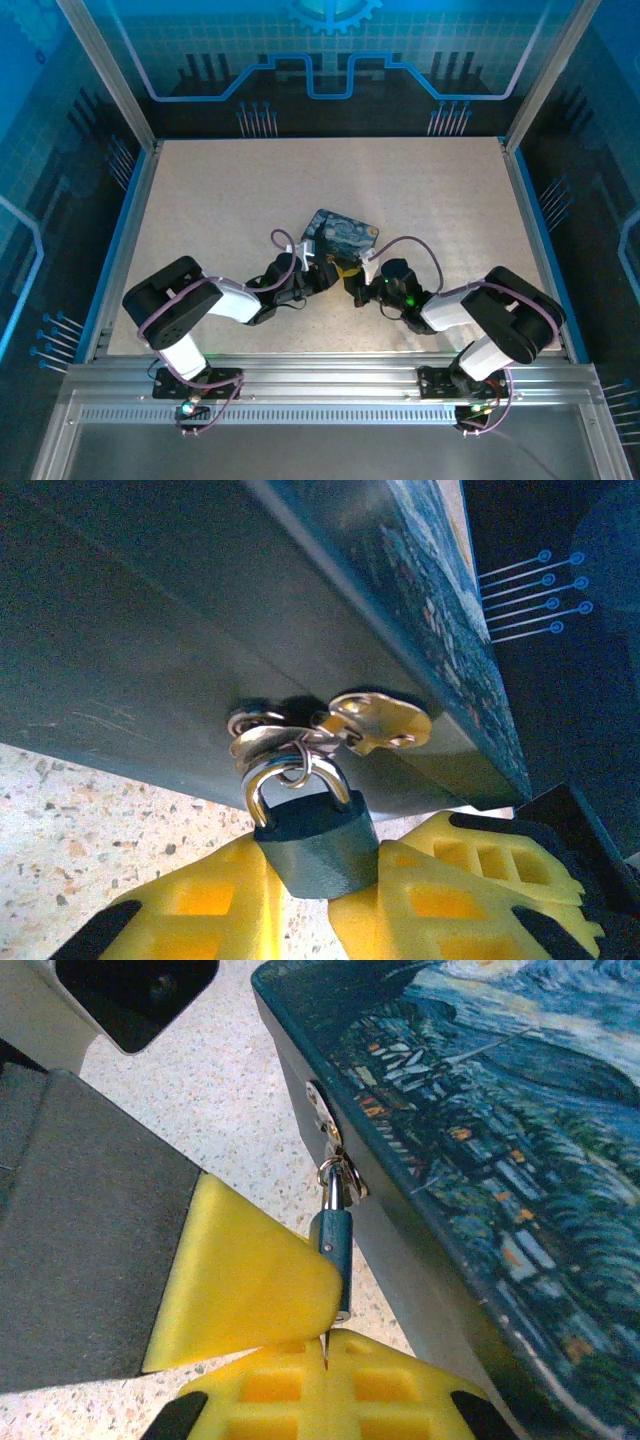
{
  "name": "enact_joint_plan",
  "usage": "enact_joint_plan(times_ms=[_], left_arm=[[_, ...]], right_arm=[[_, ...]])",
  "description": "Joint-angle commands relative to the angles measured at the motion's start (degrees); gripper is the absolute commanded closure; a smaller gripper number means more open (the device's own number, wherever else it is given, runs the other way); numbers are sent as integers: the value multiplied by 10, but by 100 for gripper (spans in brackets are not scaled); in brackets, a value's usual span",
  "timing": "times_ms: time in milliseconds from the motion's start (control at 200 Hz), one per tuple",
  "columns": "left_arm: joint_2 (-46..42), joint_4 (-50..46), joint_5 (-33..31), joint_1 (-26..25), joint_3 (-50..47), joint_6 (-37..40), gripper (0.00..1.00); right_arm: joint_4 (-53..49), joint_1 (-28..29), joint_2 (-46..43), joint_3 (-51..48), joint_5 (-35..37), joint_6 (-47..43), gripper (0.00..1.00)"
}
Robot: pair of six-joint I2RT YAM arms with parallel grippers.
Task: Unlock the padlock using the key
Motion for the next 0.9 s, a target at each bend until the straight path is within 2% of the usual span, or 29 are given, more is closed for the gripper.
enact_joint_plan(times_ms=[0,110,155,465,800,895], left_arm=[[-14,-1,29,-20,16,-2,75],[-17,-5,21,-20,13,-1,75],[-20,-7,16,-20,10,0,75],[-23,-15,-10,-13,6,-3,74],[-18,-15,-13,-7,8,-6,75],[-17,-15,-12,-7,9,-6,74]], right_arm=[[87,-2,10,20,13,-11,99],[70,-6,10,20,-1,-7,94],[65,-10,9,13,-1,-3,89],[4,-18,-35,-28,-29,-3,69],[-128,-34,-201,-81,-48,-12,42],[-162,-51,-241,-89,-64,-11,41]])
